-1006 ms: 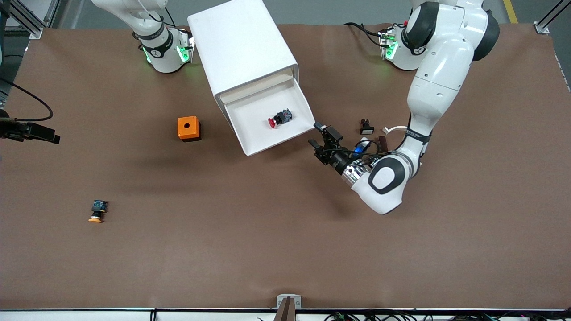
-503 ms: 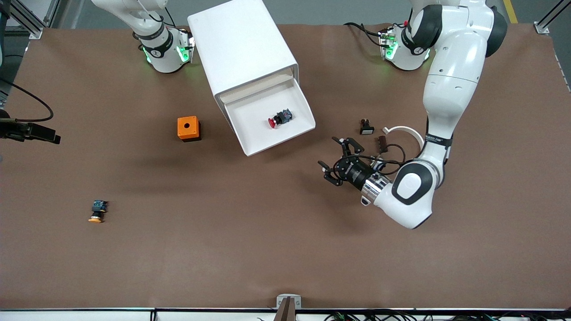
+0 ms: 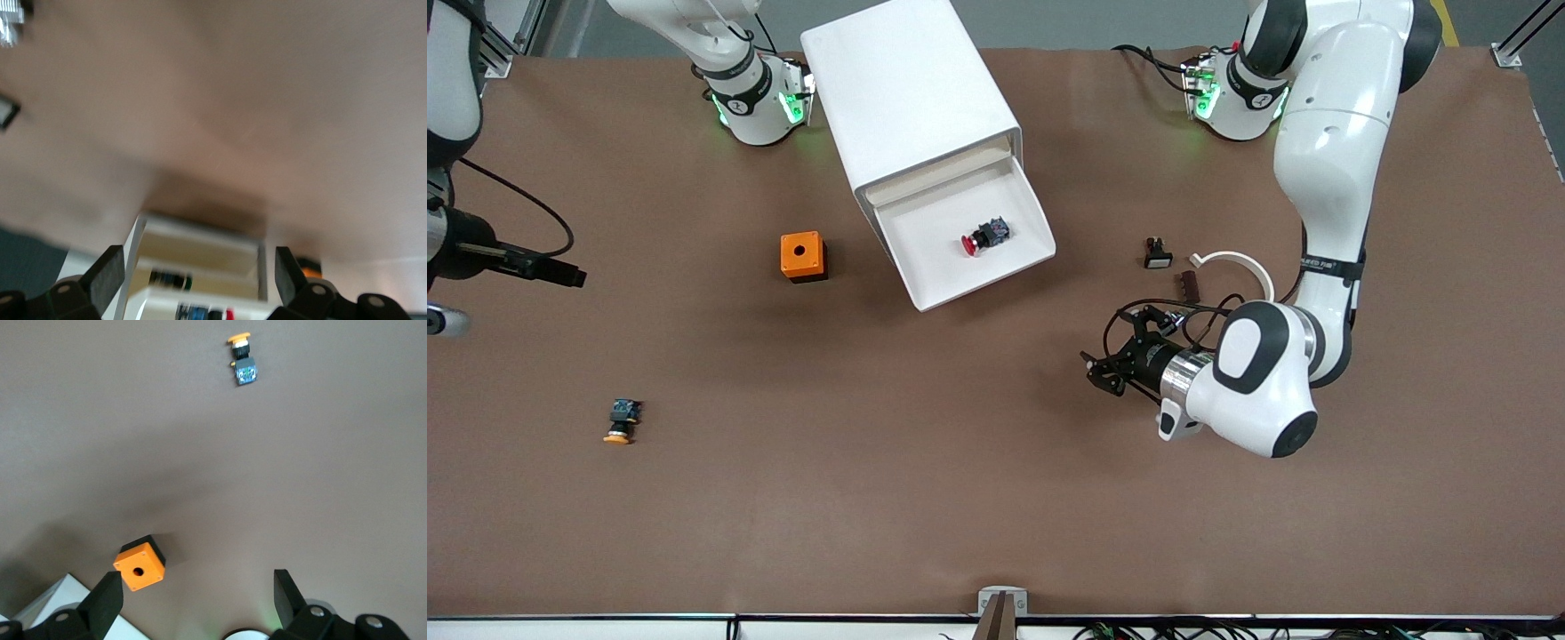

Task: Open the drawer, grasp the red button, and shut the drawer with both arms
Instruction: 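Release the drawer and withdraw the left gripper while the right gripper advances, then reach the right gripper into the drawer and grasp the red button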

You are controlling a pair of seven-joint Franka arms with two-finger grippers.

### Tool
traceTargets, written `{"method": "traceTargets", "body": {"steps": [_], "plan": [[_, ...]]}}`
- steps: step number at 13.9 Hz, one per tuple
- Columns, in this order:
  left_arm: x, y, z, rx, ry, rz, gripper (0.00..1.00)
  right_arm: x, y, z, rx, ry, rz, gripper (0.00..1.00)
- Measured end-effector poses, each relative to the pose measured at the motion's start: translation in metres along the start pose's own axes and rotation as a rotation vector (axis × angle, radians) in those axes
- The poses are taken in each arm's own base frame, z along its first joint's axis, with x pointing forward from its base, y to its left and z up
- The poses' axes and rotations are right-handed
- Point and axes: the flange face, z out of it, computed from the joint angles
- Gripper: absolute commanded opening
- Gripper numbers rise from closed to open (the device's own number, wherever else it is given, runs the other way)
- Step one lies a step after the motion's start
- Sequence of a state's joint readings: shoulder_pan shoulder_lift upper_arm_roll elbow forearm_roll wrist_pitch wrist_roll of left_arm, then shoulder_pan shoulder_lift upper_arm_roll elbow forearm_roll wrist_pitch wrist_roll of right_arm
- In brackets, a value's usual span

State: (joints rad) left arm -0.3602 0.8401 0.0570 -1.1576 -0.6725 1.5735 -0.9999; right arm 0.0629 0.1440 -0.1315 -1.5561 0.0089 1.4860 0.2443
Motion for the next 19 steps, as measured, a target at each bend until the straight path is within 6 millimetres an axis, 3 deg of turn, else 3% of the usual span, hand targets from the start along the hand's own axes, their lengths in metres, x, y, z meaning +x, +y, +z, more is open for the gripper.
{"method": "traceTargets", "body": {"steps": [3, 6, 9, 13, 19], "plan": [[-0.029, 0.015, -0.02, -0.019, 0.277, 0.09, 0.99, -0.021, -0.056, -0.002, 0.018, -0.012, 0.11, 1.0], [-0.061, 0.034, -0.016, 0.004, 0.542, 0.175, 0.99, -0.048, -0.106, -0.008, 0.035, -0.012, 0.203, 1.0], [-0.082, 0.048, -0.017, -0.037, 0.684, 0.206, 0.99, -0.074, -0.149, -0.01, 0.042, -0.002, 0.292, 1.0], [-0.085, 0.052, -0.02, -0.065, 0.724, 0.227, 0.99, -0.111, -0.214, 0.002, 0.063, 0.042, 0.394, 1.0], [-0.082, 0.051, -0.019, -0.061, 0.729, 0.225, 0.99, -0.166, -0.29, 0.034, 0.125, 0.091, 0.528, 1.0]]}}
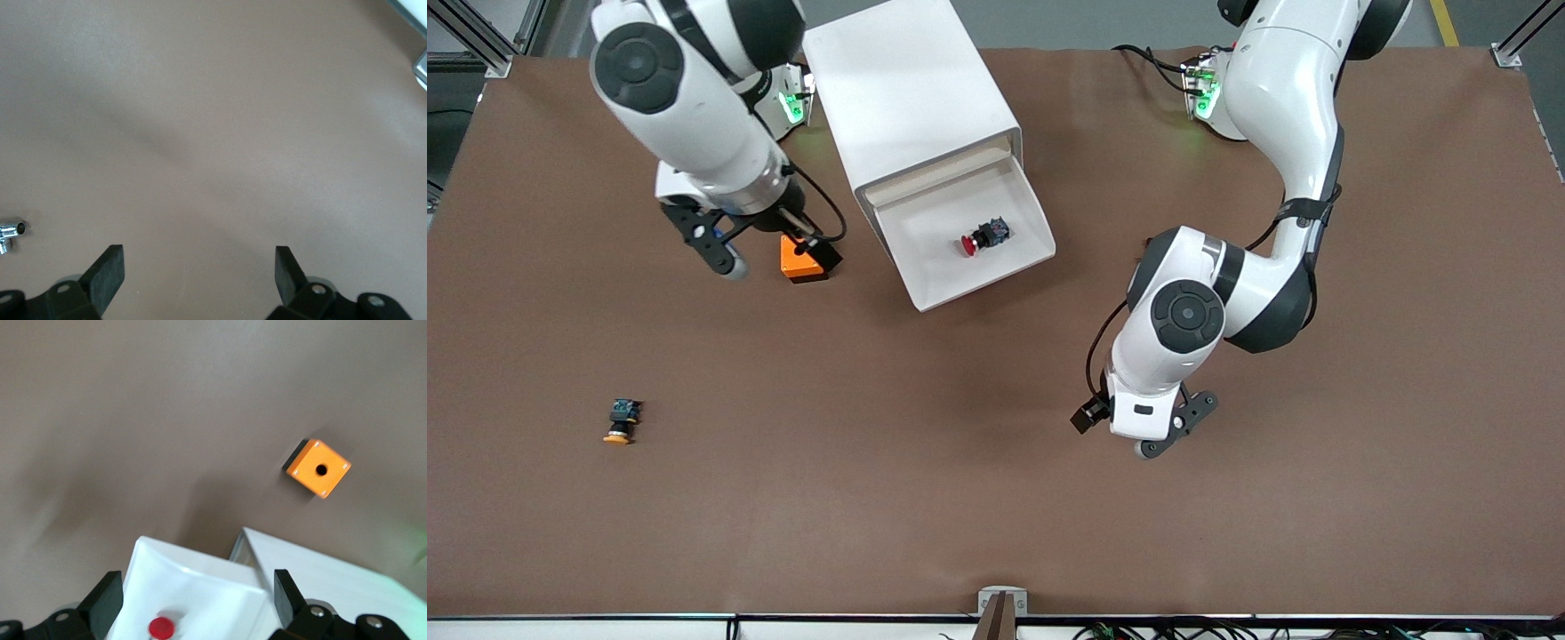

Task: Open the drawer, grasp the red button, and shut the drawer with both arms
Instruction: 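Reach the right gripper into the drawer and grasp the red button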

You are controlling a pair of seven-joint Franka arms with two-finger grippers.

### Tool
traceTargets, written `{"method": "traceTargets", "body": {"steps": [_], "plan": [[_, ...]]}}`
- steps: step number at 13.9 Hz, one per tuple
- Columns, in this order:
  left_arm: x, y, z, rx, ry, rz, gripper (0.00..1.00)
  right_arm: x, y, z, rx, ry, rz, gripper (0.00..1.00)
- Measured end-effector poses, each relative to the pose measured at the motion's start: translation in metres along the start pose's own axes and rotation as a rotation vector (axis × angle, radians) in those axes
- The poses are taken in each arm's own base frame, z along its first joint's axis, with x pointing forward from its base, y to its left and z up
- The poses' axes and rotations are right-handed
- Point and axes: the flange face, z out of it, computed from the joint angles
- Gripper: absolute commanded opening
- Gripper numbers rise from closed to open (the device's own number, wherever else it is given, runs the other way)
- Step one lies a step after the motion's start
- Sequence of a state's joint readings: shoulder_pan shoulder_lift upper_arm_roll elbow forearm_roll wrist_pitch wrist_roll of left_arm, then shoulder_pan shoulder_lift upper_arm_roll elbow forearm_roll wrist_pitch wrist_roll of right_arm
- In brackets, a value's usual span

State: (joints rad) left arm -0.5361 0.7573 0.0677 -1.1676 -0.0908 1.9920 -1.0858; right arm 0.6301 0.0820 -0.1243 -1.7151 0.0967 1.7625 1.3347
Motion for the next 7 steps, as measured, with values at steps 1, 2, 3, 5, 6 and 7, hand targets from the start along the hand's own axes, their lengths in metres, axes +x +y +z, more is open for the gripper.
{"method": "traceTargets", "body": {"steps": [1, 2, 3, 5, 6, 7], "plan": [[-0.001, 0.0, 0.002, 0.004, -0.002, 0.002, 0.99, -0.017, -0.005, 0.002, 0.014, 0.004, 0.021, 1.0], [-0.004, 0.0, 0.004, 0.007, -0.004, 0.004, 0.99, -0.033, -0.009, 0.004, 0.021, 0.006, 0.035, 1.0], [-0.007, 0.001, 0.006, 0.011, -0.006, 0.009, 0.99, -0.048, -0.011, 0.007, 0.022, 0.006, 0.045, 1.0], [-0.015, 0.004, 0.008, 0.015, -0.009, 0.02, 0.99, -0.069, -0.017, 0.017, 0.023, 0.009, 0.066, 1.0], [-0.02, 0.005, 0.009, 0.021, -0.013, 0.026, 0.99, -0.078, -0.02, 0.024, 0.022, 0.01, 0.074, 1.0], [-0.026, 0.005, 0.011, 0.036, -0.021, 0.034, 0.99, -0.087, -0.024, 0.034, 0.016, 0.012, 0.078, 1.0]]}}
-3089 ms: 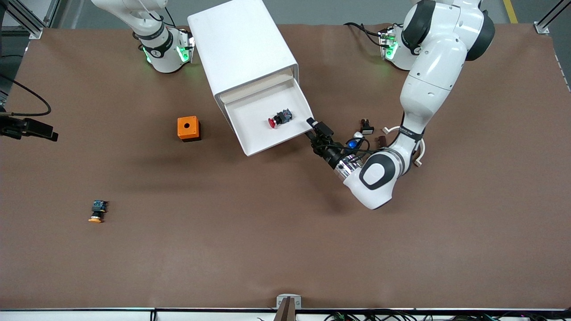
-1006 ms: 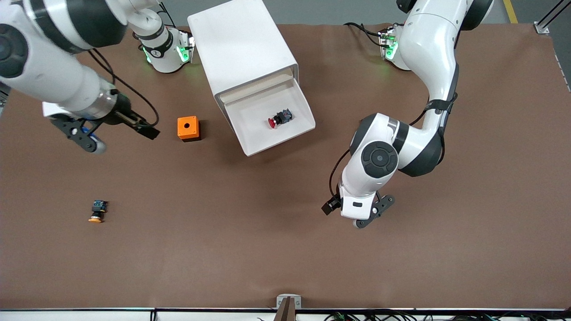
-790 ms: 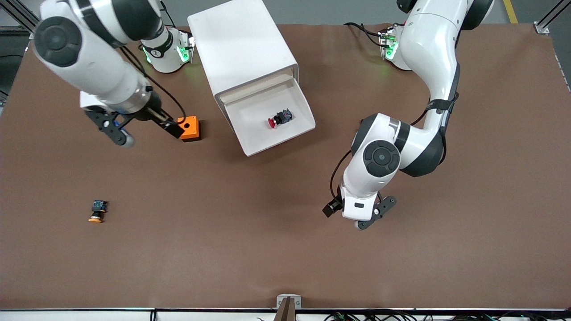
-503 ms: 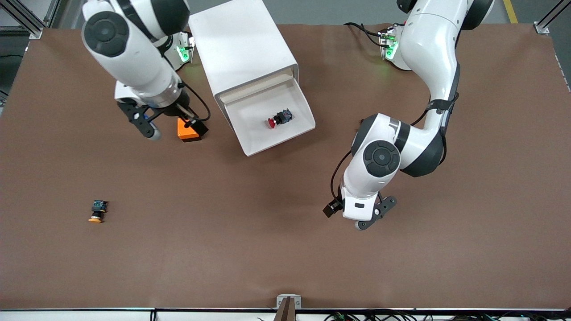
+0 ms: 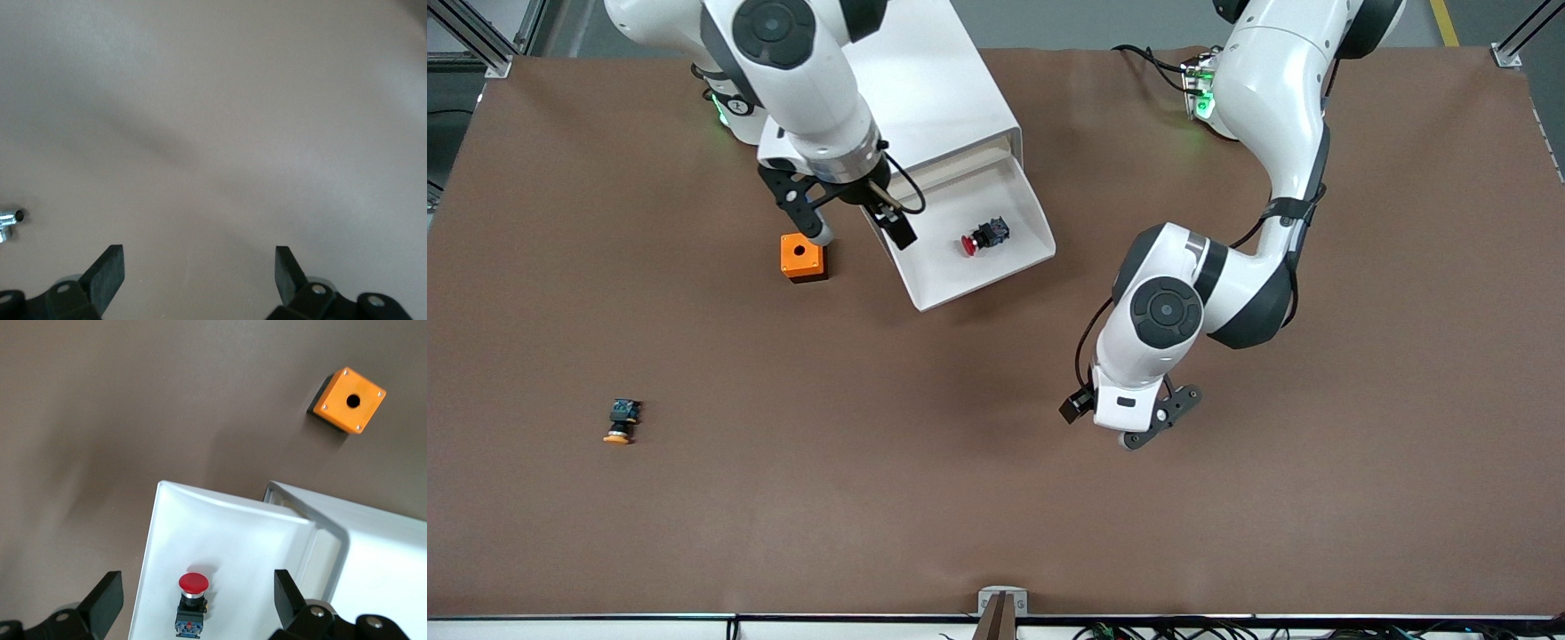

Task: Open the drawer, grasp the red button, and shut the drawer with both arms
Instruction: 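Reach the right gripper into the drawer and grasp the red button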

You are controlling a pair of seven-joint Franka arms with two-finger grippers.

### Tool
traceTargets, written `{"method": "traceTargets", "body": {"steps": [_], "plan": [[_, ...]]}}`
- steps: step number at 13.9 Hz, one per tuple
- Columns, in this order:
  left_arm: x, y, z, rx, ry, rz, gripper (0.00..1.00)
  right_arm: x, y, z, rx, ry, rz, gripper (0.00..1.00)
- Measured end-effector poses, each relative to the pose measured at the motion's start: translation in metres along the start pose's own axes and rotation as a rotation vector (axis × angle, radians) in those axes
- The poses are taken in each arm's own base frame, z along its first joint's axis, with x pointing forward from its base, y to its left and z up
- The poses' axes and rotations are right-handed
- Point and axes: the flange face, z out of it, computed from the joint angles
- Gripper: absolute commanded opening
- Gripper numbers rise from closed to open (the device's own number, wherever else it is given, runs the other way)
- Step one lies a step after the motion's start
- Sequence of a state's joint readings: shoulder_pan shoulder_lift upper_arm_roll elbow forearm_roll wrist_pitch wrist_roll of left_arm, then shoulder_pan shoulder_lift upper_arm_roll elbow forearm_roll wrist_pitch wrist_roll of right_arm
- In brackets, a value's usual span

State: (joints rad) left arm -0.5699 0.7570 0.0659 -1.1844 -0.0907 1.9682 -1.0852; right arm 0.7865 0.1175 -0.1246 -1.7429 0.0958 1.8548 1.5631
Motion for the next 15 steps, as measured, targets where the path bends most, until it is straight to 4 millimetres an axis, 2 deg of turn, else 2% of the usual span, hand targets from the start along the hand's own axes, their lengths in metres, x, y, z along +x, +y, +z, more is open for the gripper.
{"method": "traceTargets", "body": {"steps": [3, 6, 11, 15], "plan": [[-0.021, -0.002, 0.005, 0.084, -0.044, 0.024, 0.99, -0.03, -0.007, 0.032, -0.034, 0.009, -0.02, 1.0], [-0.034, -0.006, 0.007, 0.147, -0.076, 0.037, 0.99, -0.058, -0.017, 0.06, -0.022, 0.023, -0.003, 1.0], [-0.036, -0.007, 0.006, 0.155, -0.08, 0.042, 0.99, -0.094, -0.027, 0.116, -0.034, 0.069, 0.009, 1.0], [-0.037, -0.005, 0.005, 0.147, -0.076, 0.046, 0.99, -0.11, -0.032, 0.138, -0.012, 0.072, 0.025, 1.0]]}}
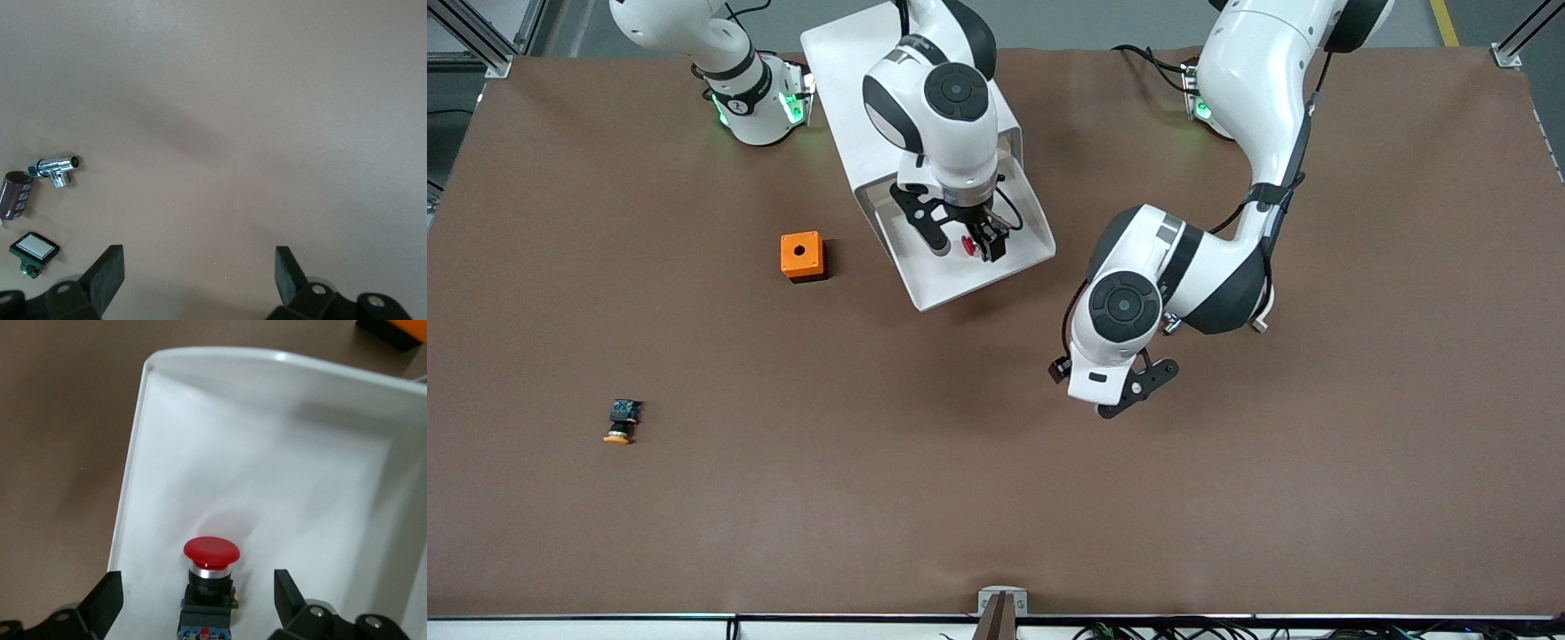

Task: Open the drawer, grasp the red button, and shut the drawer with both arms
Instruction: 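Reach the right gripper into the drawer and grasp the red button, then lift the red button with the right gripper while the left gripper pushes the drawer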

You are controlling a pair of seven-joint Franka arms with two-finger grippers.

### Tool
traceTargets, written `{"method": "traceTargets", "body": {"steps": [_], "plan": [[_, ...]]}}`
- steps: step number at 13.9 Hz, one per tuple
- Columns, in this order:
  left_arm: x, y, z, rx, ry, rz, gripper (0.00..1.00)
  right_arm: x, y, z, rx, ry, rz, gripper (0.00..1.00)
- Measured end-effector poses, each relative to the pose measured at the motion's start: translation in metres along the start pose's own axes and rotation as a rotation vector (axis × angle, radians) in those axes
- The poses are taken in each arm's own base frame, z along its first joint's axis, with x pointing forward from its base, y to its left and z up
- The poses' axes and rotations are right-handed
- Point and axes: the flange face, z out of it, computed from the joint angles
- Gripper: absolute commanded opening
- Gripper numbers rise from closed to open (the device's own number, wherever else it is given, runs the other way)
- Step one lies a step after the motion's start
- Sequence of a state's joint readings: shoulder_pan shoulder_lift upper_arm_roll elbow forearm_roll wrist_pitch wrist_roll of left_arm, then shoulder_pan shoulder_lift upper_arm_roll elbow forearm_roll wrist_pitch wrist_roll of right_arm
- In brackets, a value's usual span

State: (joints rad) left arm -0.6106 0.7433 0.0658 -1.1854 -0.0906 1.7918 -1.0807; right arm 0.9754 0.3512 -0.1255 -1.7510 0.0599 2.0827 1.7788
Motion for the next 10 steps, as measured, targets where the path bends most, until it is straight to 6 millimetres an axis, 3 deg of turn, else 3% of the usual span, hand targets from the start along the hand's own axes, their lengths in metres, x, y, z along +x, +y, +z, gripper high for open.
{"method": "traceTargets", "body": {"steps": [4, 10], "plan": [[-0.003, 0.005, -0.003, -0.022, 0.024, 0.011, 0.99, -0.021, 0.002, 0.016, 0.0, 0.005, 0.002, 0.99], [-0.006, 0.006, -0.002, -0.023, 0.025, 0.015, 0.99, -0.032, 0.004, 0.018, 0.0, 0.006, 0.003, 0.93]]}}
